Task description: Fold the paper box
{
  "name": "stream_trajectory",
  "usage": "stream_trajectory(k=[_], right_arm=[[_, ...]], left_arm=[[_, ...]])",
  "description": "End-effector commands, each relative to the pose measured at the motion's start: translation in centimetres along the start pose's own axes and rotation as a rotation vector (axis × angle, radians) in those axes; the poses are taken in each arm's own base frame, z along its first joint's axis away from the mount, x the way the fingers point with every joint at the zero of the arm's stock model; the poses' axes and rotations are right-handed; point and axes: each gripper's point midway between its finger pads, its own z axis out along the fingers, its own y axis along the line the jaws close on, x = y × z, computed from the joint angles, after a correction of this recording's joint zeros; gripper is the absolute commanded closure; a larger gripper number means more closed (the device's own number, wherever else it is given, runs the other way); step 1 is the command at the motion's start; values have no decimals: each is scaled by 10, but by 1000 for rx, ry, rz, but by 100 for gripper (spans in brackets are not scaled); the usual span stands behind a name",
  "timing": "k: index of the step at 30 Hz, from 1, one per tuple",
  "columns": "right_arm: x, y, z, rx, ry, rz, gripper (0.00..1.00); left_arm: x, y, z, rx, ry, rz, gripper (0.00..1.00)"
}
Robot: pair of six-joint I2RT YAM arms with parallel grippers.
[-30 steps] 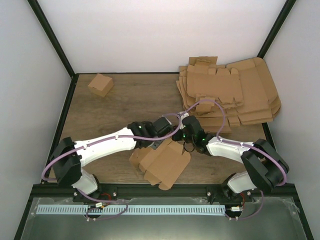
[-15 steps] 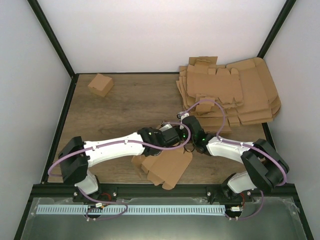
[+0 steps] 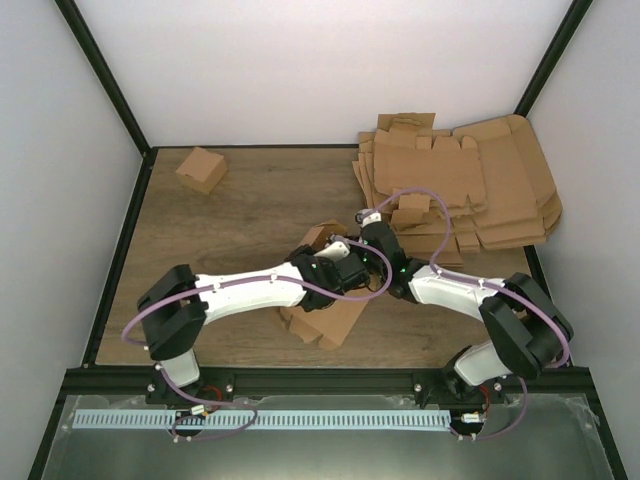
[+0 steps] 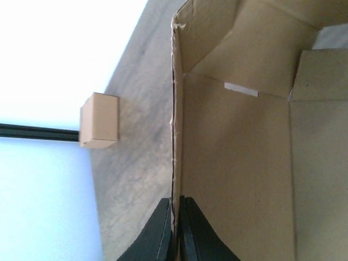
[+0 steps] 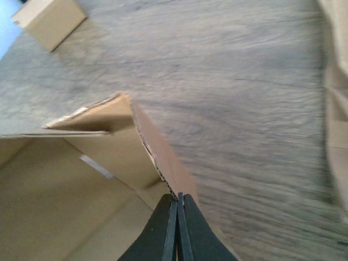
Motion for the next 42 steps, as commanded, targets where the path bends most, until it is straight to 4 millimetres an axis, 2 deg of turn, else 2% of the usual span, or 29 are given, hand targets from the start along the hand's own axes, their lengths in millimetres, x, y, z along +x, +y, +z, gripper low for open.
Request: stream_trajectory(k=[1,6,10,12,16,21,25,36,39,42], right_arm=[[-19,-11,1,77,-108,29,99],[-1,-10,0,44,-52,94,99],[20,-8,-4,-2,5,177,99],[24,-4,-6,-32,25,208,99],[17,8,-8,-80,29,225,99],[8,21,-7,-121,42,216,99],[-7,29,-5,-119,37,204,99],[-32,46,2,-126,46,186,99],[-36,50,3,-132,57,184,99],[-32,50,4,-134,77,205,99]], left_arm=[[-16,14,16,-200,-13,3,96],[-9,6,23,-271,14,13,96],[-3,-7,25,-245,21,-3,96],[-2,-12,24,-237,19,-5,96],[-2,-22,24,-234,15,-1,96],[-1,-22,24,-216,14,-40,96],[-5,-16,24,-176,18,-95,96],[-10,7,28,-30,26,-218,96],[-10,11,29,21,26,-253,96],[-10,14,28,44,15,-271,96]])
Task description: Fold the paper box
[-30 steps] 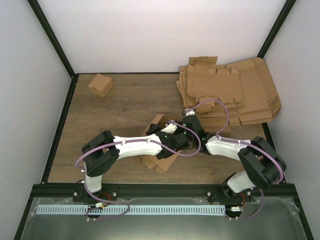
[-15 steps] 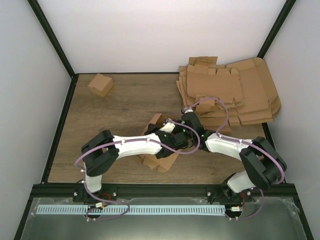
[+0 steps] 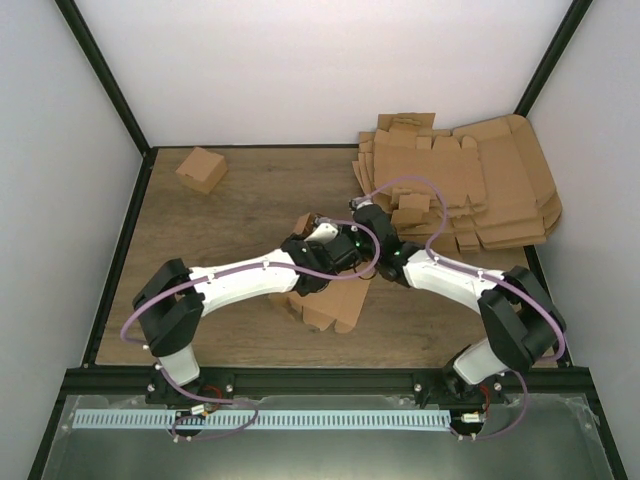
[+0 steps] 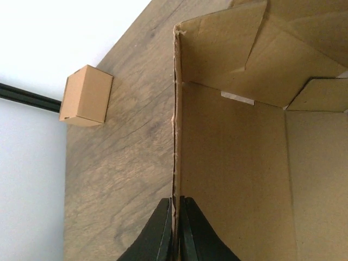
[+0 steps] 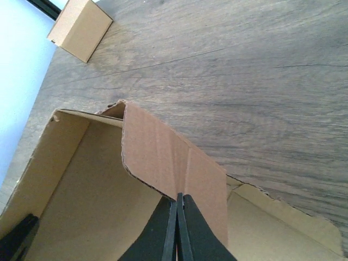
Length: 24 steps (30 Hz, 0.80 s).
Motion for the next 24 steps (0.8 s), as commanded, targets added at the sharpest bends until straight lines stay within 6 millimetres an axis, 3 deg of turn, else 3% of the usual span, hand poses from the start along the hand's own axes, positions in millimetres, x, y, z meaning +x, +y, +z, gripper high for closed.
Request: stream_trajectory(k=[1,12,24], right_arm=[[-2,26,-2,-75,23,11,99],[50,-21,-1,25,91,179,99],[73,-12,7,4,156,195,99]], left_arm=[[-5,-8,-3,94,-21,-30,96],[5,-15,2,97,-16,-12,96],[0,-25,-15,160,-106,33,96]])
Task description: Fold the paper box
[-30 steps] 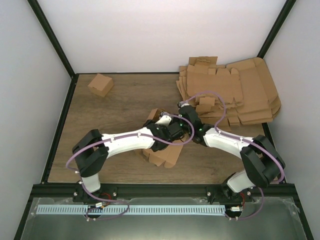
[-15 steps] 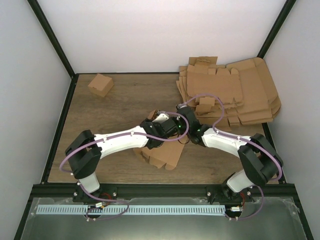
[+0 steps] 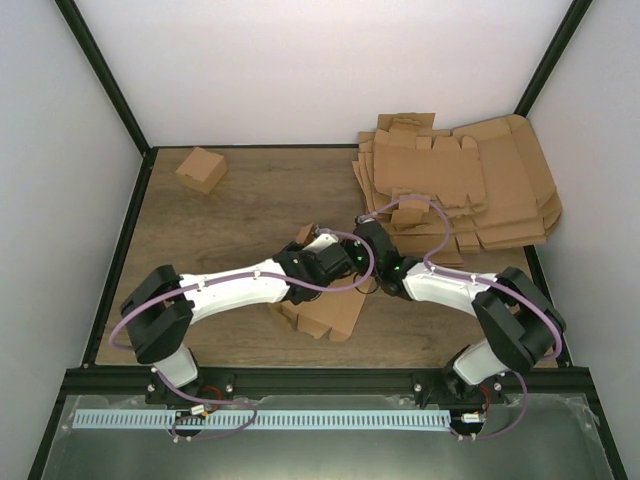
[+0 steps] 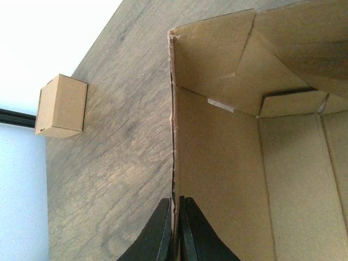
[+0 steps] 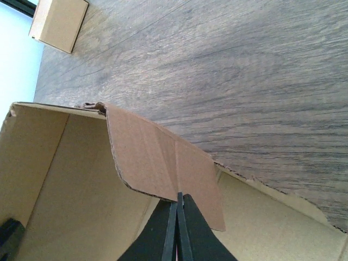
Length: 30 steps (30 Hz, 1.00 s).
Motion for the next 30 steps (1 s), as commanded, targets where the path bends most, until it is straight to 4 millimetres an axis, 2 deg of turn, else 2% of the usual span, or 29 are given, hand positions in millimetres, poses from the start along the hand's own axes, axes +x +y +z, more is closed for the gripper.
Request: stream_trajectory(k=[1,6,8,13,20,25,30], right_arm=[[32,-1,7,5,107,13,99],[28,24,10,-47,96,-57,99],[22,26,8,-44,72,-75,99],[2,11,4,71,-13,-154,99],[-18,-27,10,312,-94,-341,99],[-16,-33,15,288,-83,-395,99],[-33,-35,14,271,-91,-425,99]], left_arm=[[-11,-14,-8,54,-71,-1,96],[7,-18,5,38,-21,-20,96],[15,-20,13,79,12,-63,96],[29,-16,30,89,72,-98,96],[28,-14,33,83,72,-90,96],[29,-8,33,45,73,-53,96],[30,-5,32,38,74,-52,96]])
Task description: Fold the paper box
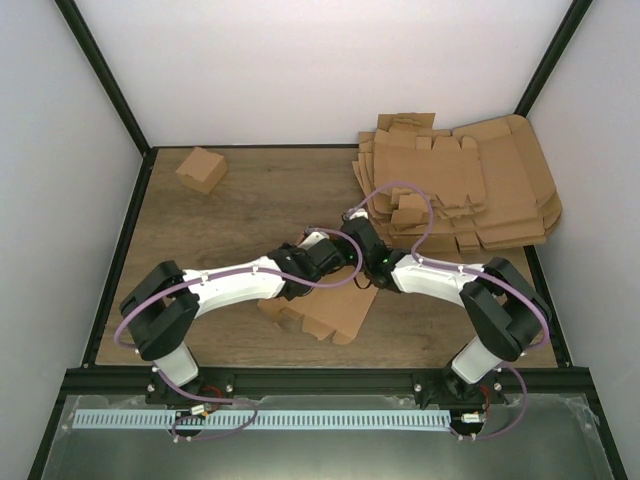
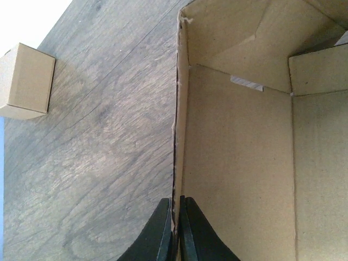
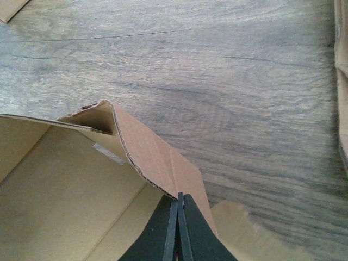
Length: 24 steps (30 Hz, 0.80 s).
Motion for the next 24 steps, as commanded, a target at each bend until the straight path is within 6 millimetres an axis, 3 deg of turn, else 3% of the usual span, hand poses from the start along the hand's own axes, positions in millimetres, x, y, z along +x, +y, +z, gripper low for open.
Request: stream_trajectory(k=[1,4,8,15,24], right_arm=[[-7,-22,5,59,-3,-64,99],[-18,-25,5,41,-9,-81,99],[-17,-23,5,11,23,-73,99],[10,6,-11,-140,111,31,99],[45,7,-17,-150,153,153,99]], left_arm=[[6,3,4,-31,16,31,96],[7,4,4,-37,20,38,96],[7,4,4,-38,23,42,96],[1,5,-3,-115,13,101,96],[-21,-2,-31,-275,-78,205,96]])
